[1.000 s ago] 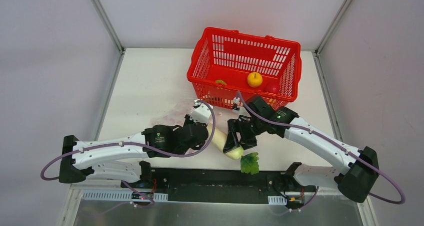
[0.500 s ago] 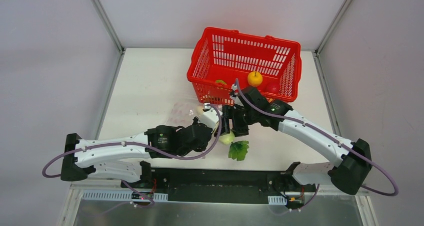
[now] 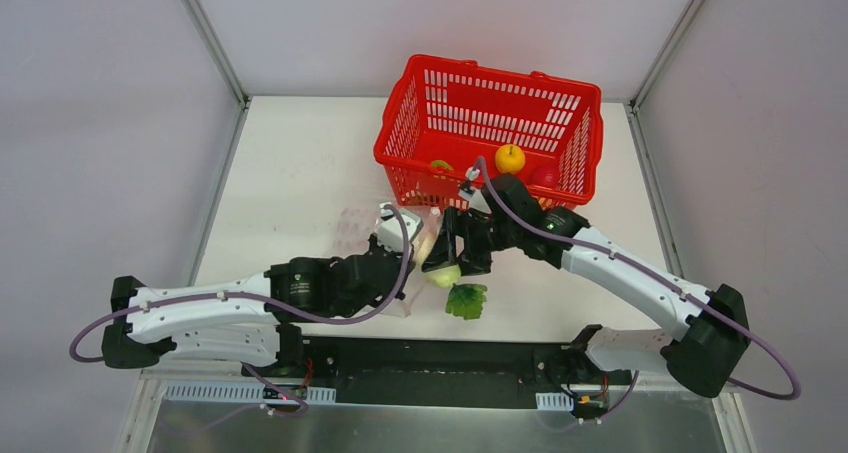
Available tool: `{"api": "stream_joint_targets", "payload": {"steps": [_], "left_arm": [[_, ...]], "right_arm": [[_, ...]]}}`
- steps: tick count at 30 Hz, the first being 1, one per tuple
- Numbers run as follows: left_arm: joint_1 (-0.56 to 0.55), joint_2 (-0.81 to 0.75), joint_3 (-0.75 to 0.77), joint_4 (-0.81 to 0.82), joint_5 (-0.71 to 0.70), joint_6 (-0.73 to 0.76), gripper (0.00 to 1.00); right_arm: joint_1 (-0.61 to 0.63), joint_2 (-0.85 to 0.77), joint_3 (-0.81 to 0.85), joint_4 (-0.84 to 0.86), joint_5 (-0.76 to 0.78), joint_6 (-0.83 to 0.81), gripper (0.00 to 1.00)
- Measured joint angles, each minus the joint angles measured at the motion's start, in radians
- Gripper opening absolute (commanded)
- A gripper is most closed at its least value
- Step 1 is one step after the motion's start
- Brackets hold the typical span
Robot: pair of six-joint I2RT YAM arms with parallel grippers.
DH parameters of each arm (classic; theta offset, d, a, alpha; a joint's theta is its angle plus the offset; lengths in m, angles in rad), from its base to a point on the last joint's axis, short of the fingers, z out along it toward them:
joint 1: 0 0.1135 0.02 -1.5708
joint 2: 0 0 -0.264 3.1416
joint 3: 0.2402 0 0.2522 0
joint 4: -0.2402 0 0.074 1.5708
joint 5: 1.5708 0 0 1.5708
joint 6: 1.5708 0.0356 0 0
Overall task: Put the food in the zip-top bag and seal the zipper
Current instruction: Place the fake vegetable in the zipper food storage bag.
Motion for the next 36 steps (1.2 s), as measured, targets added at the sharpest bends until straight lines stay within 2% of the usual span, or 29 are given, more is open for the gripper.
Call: {"api": "stream_joint_targets", "payload": {"steps": [6, 14, 26, 28, 32, 36], "left_arm": [[-0.005, -0.084, -0.053, 0.008, -0.034, -0.036, 0.00], [-0.005, -0.064, -0.060, 0.014, -0.043, -0.039, 0.00], [-0.005, -0.049, -0.060, 0.014, -0.079, -0.077, 0.00], [-0.005, -0.049, -0.060, 0.014, -0.080, -0.082, 0.00], [-0.005, -0.049, -0.060, 0.014, -0.087, -0.090, 0.00], [-0.005, -0.049, -0.060, 0.014, -0.096, -0.100, 0.00]], "right_arm": [[0.000, -0.058, -0.032, 0.005, -0.097, -0.031, 0.83], [0.000, -0.070, -0.061, 0.020, -0.206, -0.040, 0.84], [0.037, -0.115, -0.167, -0.023, -0.121, -0.042, 0.85], [0.045, -0.133, -0.201, -0.001, -0.093, -0.021, 0.85], [0.077, -0.149, -0.262, 0.097, -0.069, 0.040, 0.78], [0.098, -0.148, -0.283, 0.196, -0.067, 0.095, 0.80]]}}
